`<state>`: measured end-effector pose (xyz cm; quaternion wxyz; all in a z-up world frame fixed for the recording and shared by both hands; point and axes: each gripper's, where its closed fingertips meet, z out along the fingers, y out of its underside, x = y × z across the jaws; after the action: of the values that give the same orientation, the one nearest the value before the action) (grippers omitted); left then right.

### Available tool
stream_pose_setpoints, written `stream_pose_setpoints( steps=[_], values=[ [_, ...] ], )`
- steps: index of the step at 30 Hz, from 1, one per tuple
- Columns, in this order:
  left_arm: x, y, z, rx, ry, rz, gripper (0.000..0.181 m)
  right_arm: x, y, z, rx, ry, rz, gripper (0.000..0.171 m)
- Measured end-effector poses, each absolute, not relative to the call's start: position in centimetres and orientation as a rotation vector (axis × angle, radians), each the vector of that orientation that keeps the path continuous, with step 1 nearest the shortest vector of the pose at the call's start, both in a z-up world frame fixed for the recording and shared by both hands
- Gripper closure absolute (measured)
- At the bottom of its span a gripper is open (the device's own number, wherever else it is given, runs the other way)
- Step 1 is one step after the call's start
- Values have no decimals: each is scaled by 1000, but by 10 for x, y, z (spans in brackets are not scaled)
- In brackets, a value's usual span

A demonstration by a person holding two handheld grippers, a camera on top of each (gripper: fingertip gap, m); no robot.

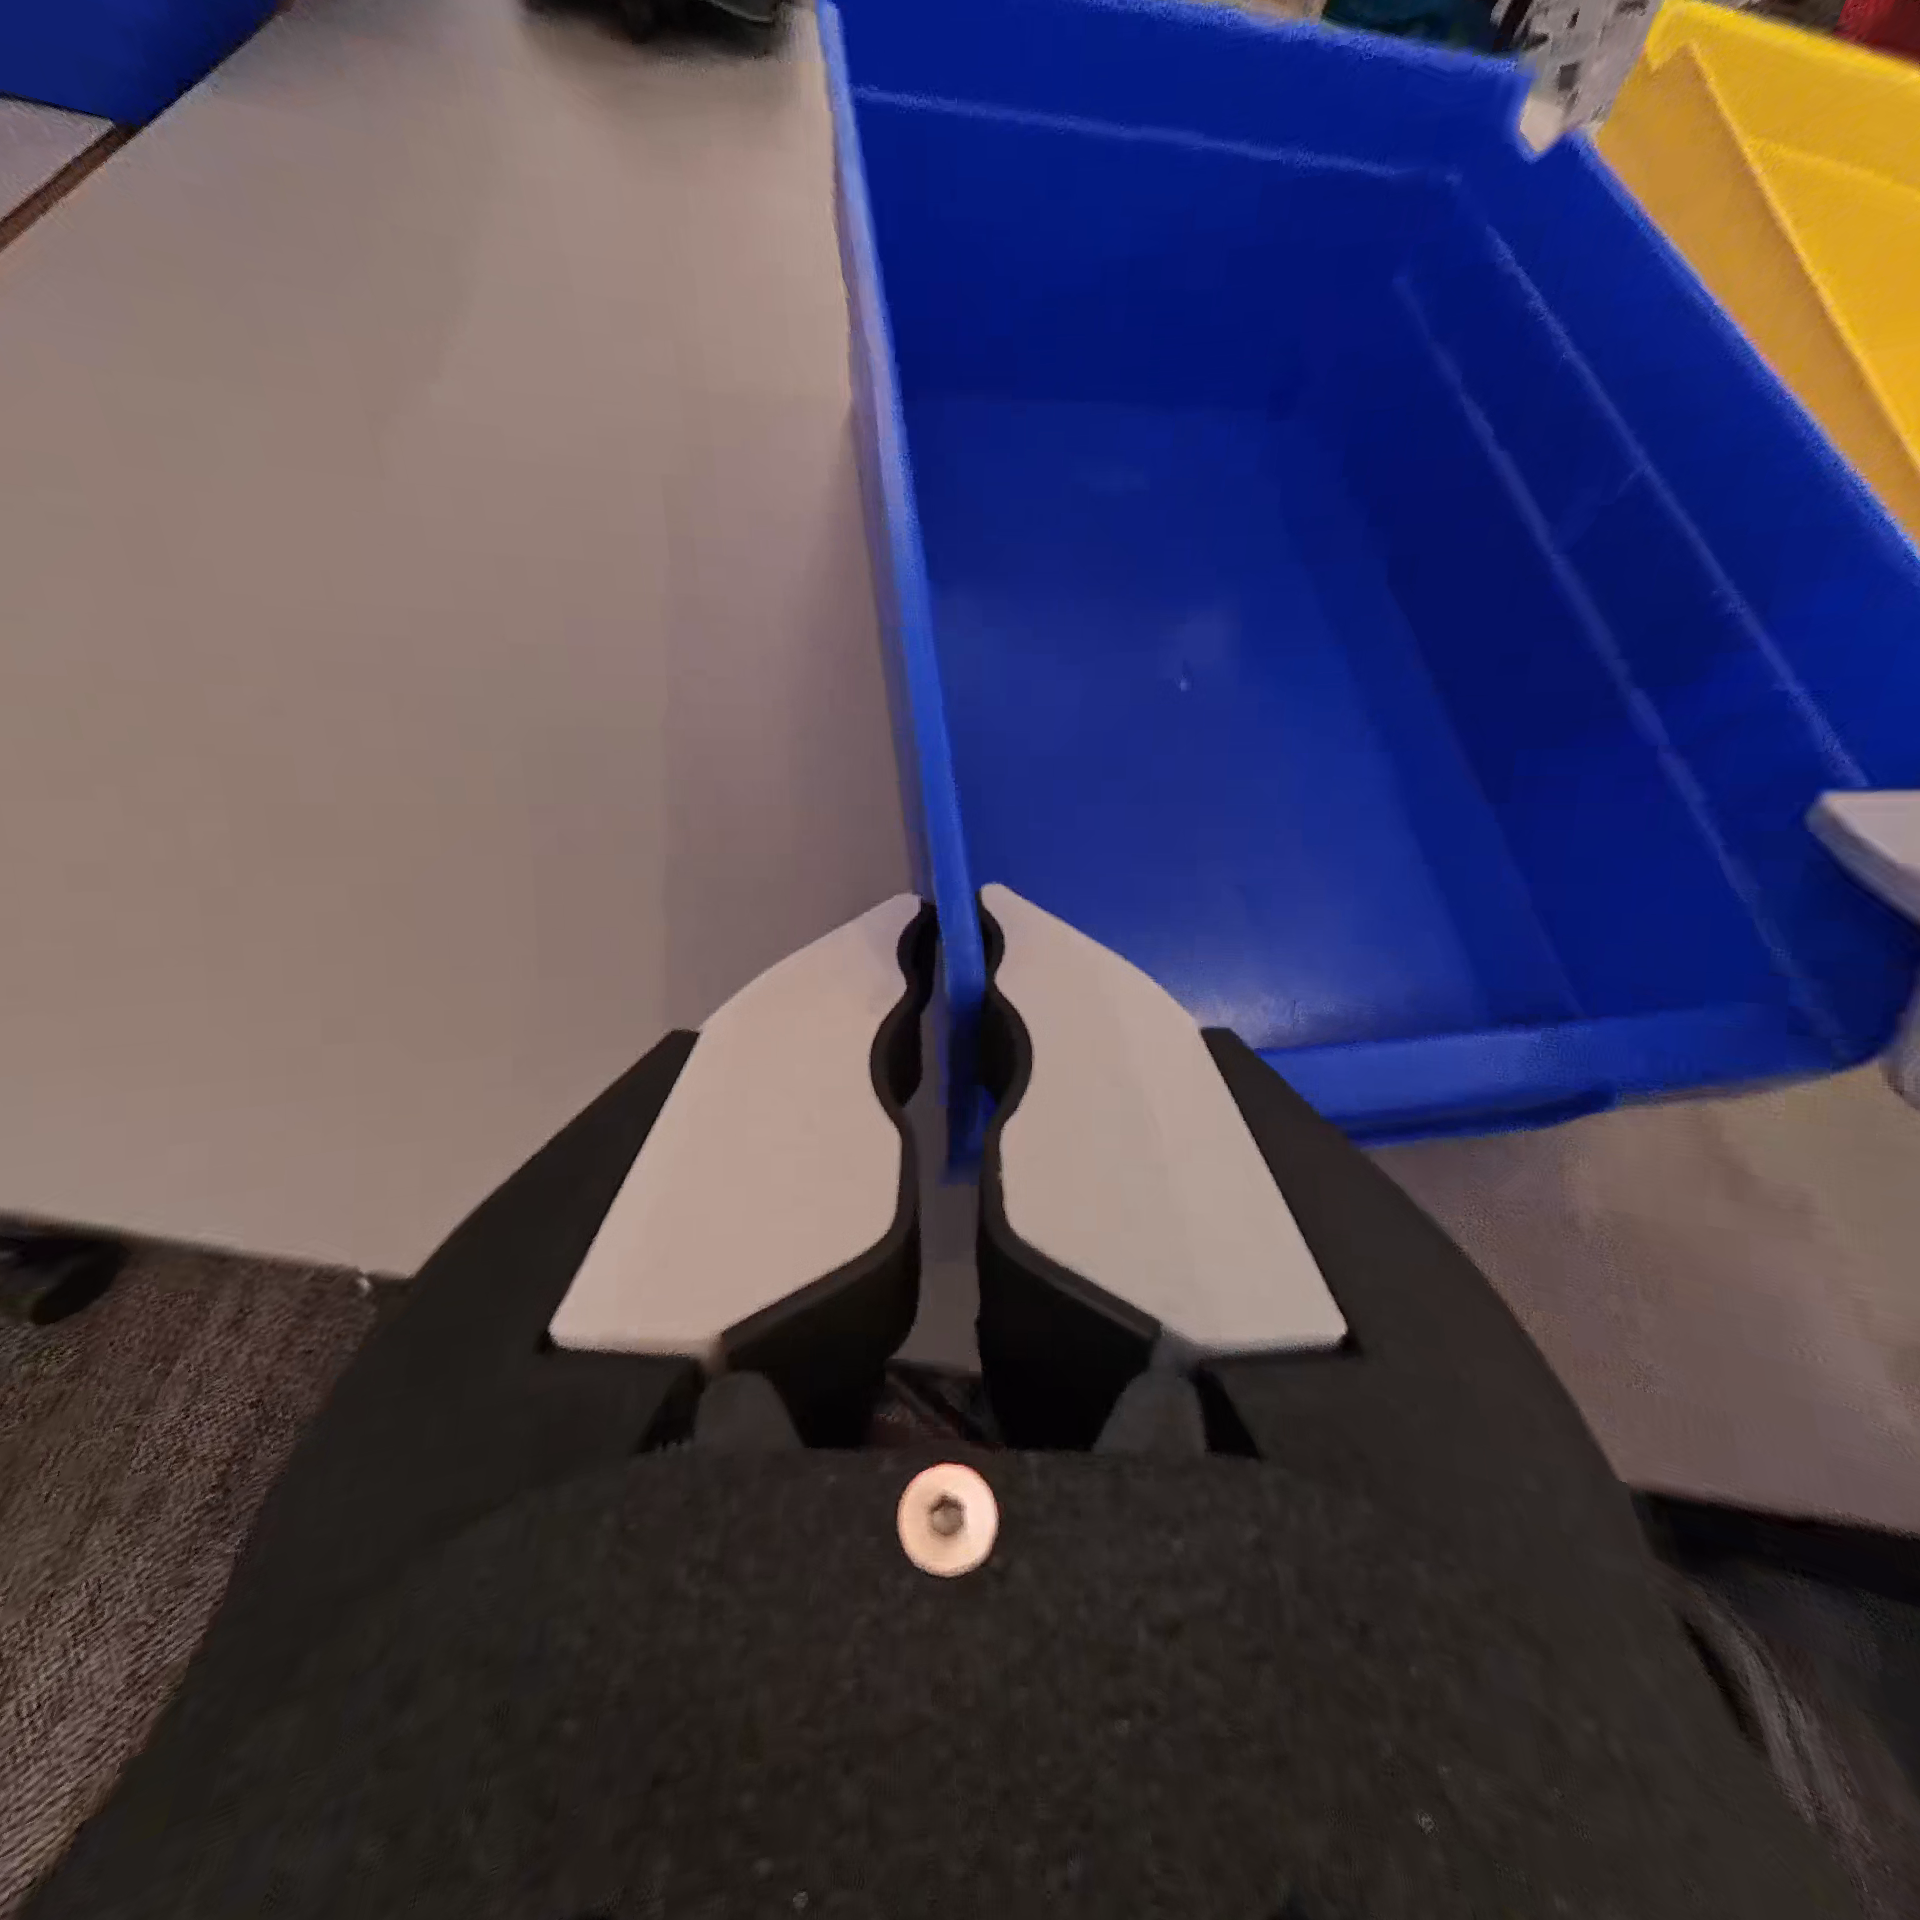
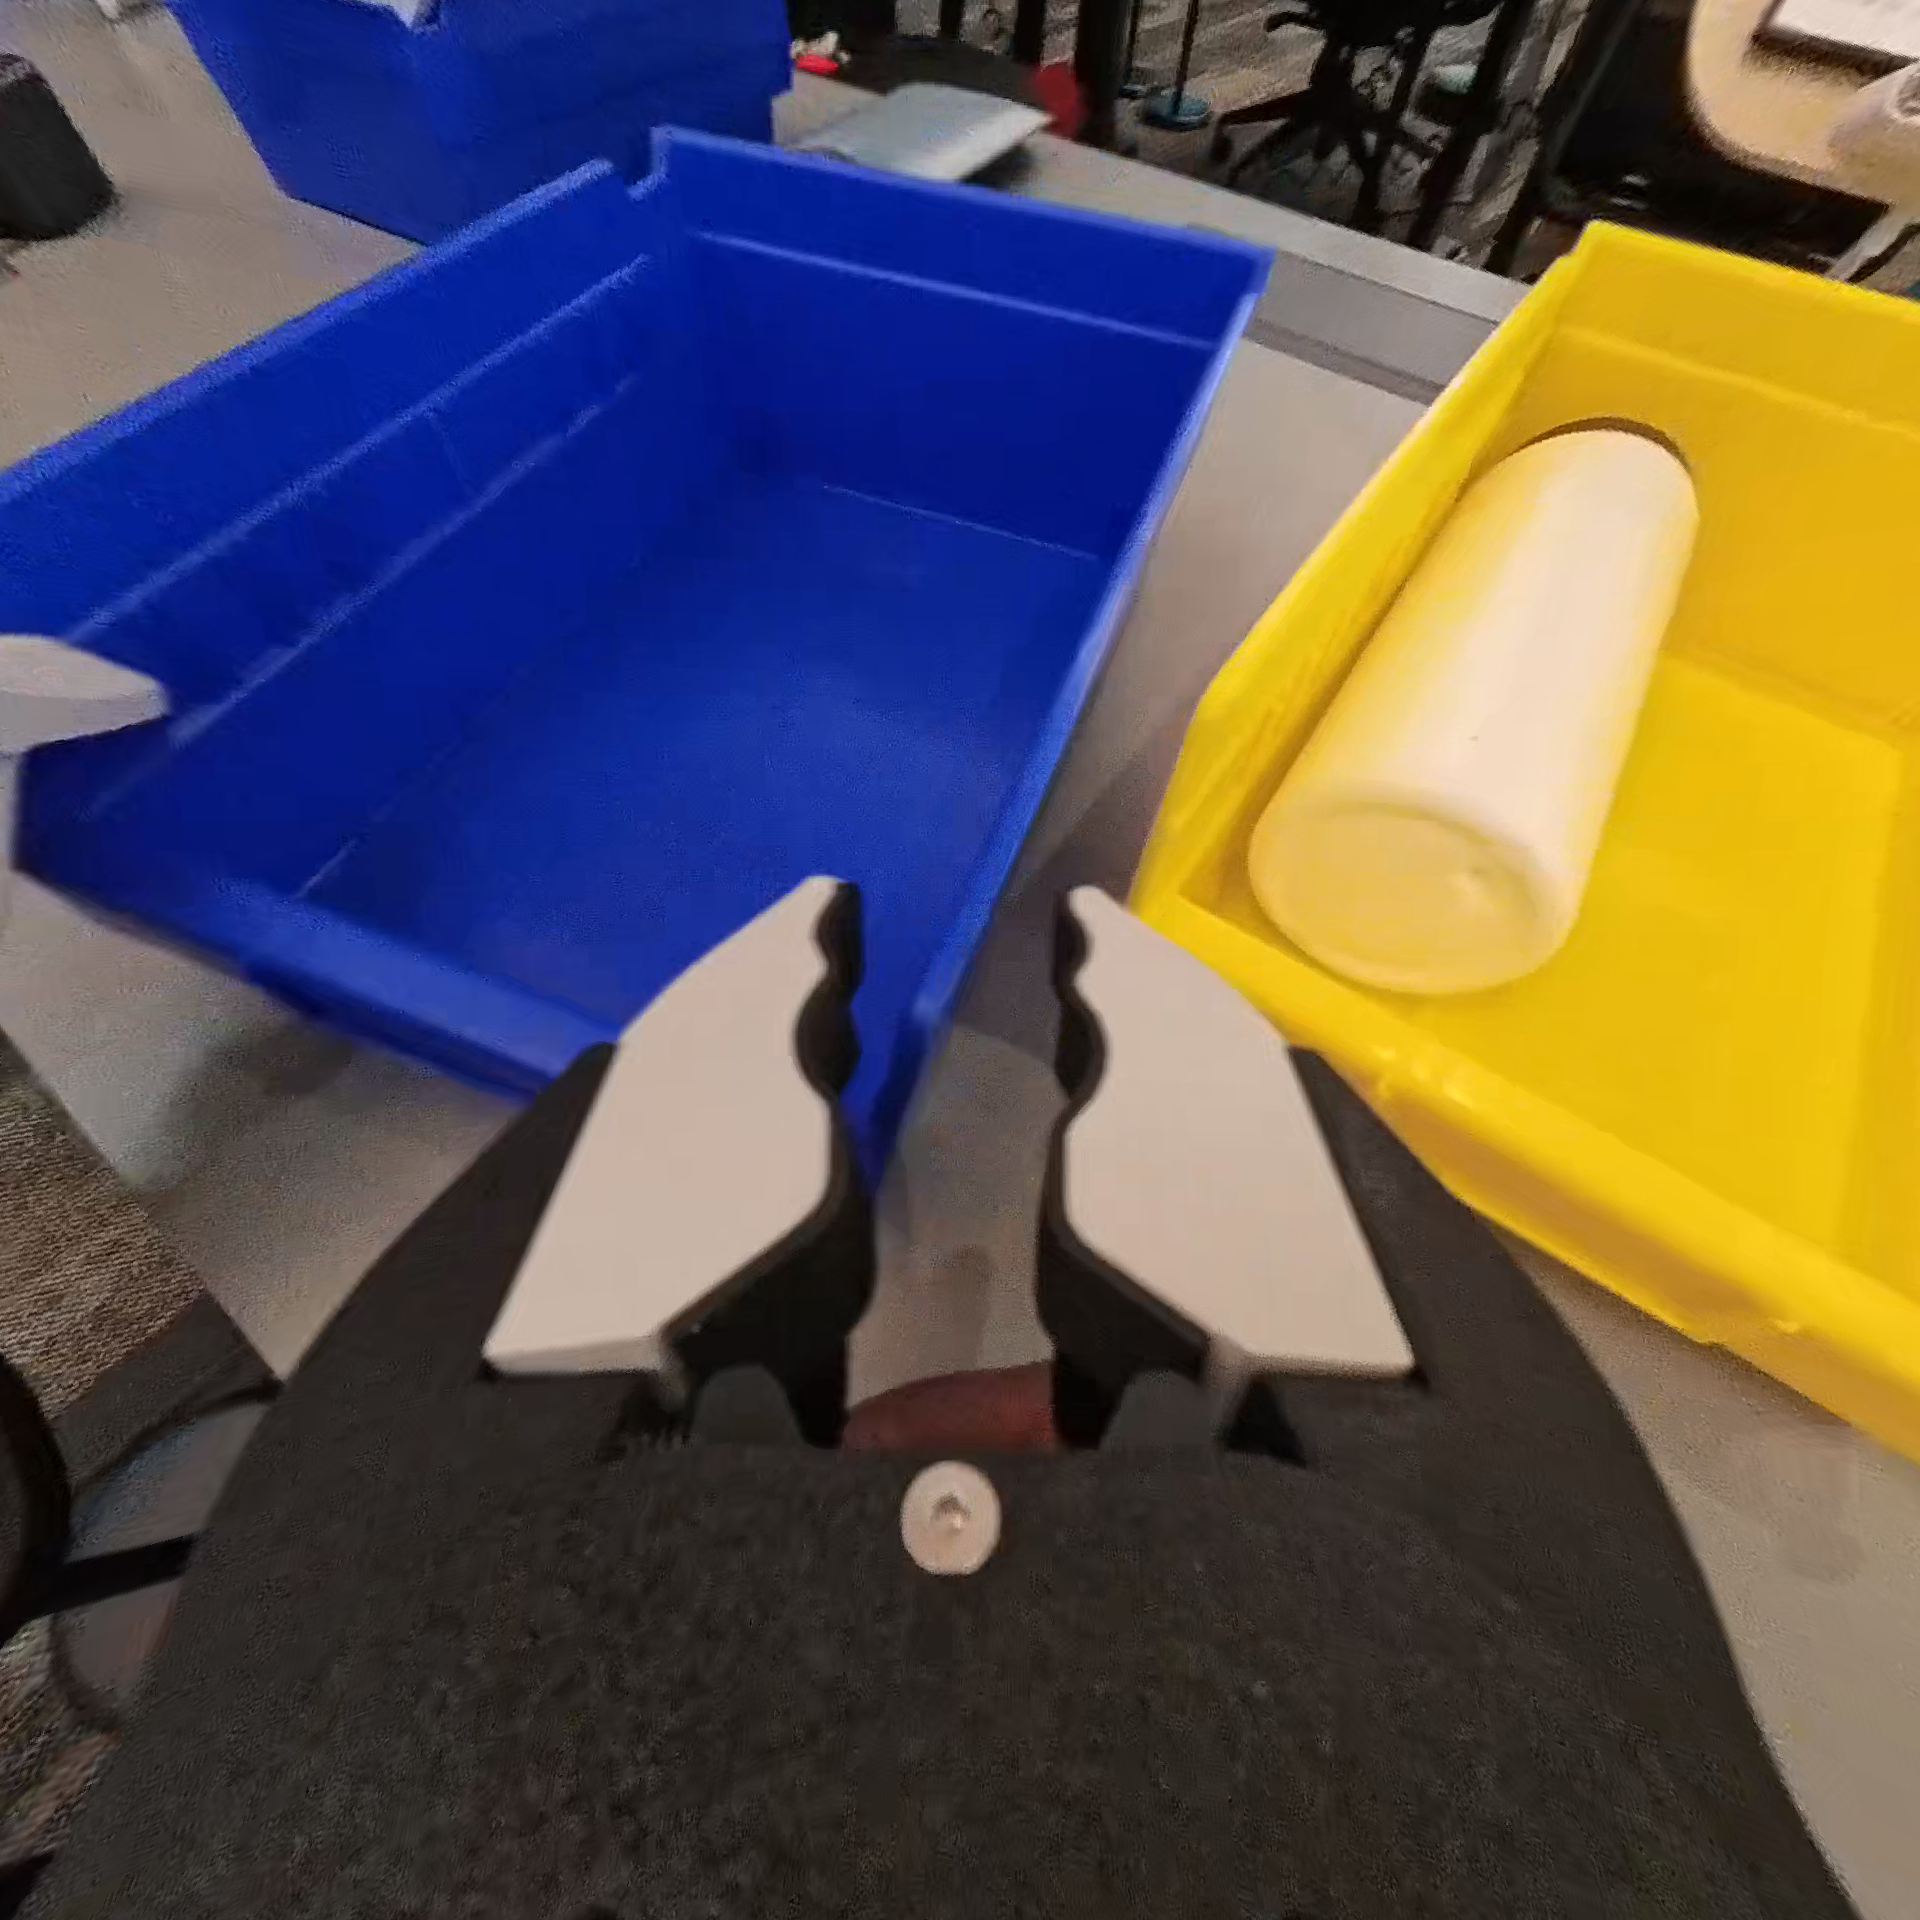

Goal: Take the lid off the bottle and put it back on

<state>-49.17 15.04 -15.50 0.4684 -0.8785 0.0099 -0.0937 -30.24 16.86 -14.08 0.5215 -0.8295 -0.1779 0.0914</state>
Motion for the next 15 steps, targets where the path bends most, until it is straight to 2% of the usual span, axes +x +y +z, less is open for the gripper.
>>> stream_pose_setpoints(
  steps=[1,6,11,15],
  values=[
    [-492,141,-153,-2143,20,-241,176,-307,164,-144,-1993,-460,256,152],
    [-485,114,-112,-1982,92,-120,176,-300,146,-126,-2039,-312,265,162],
    [-455,103,-26,-1742,147,-38,176,-273,146,-32,-1774,-284,169,167],
    [-396,109,42,-1590,217,-124,176,-218,132,46,-1602,-228,75,167]
  ],
)
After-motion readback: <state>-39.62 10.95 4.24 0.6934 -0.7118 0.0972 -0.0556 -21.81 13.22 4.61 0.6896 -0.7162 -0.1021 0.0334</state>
